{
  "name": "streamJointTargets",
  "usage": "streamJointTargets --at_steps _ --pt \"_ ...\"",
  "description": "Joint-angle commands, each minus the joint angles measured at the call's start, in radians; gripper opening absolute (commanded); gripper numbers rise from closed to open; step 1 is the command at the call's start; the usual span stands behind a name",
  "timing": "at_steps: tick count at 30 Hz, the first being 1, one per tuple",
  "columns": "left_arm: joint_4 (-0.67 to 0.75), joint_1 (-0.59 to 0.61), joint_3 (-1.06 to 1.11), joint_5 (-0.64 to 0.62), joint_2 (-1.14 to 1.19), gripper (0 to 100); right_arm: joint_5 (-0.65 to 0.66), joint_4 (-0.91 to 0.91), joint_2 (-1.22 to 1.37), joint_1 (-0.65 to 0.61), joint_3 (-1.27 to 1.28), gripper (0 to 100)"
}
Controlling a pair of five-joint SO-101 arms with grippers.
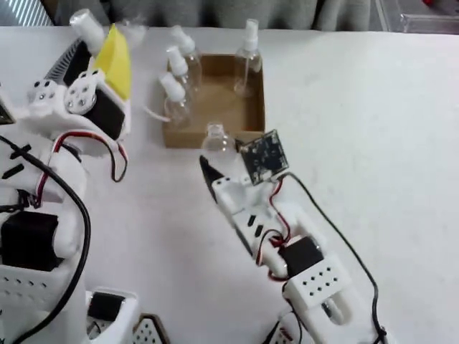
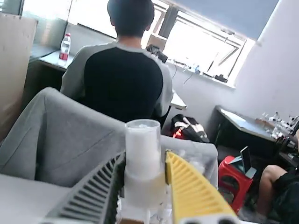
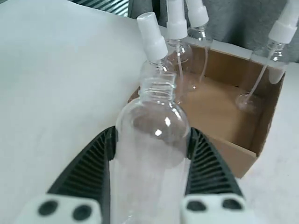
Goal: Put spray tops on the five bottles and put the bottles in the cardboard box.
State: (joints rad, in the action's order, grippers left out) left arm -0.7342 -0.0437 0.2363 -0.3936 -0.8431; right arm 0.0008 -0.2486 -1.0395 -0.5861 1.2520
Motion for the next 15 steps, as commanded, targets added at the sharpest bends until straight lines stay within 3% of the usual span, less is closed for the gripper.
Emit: streamJointTargets --at_steps 1,7,15 --pt "0.107 -0.054 -0.051 -0.005 -0.024 2 -0.003 0.154 -0.021 -0.018 0.054 1.5" --pt "0.110 -0.153 -0.055 -0.011 0.033 2 -0.009 0.249 -0.022 -0.015 0.124 1.5" --pt "0.048 -0.159 -0.057 -0.012 0.142 2 -0.003 0.277 -0.186 -0.018 0.219 1.5"
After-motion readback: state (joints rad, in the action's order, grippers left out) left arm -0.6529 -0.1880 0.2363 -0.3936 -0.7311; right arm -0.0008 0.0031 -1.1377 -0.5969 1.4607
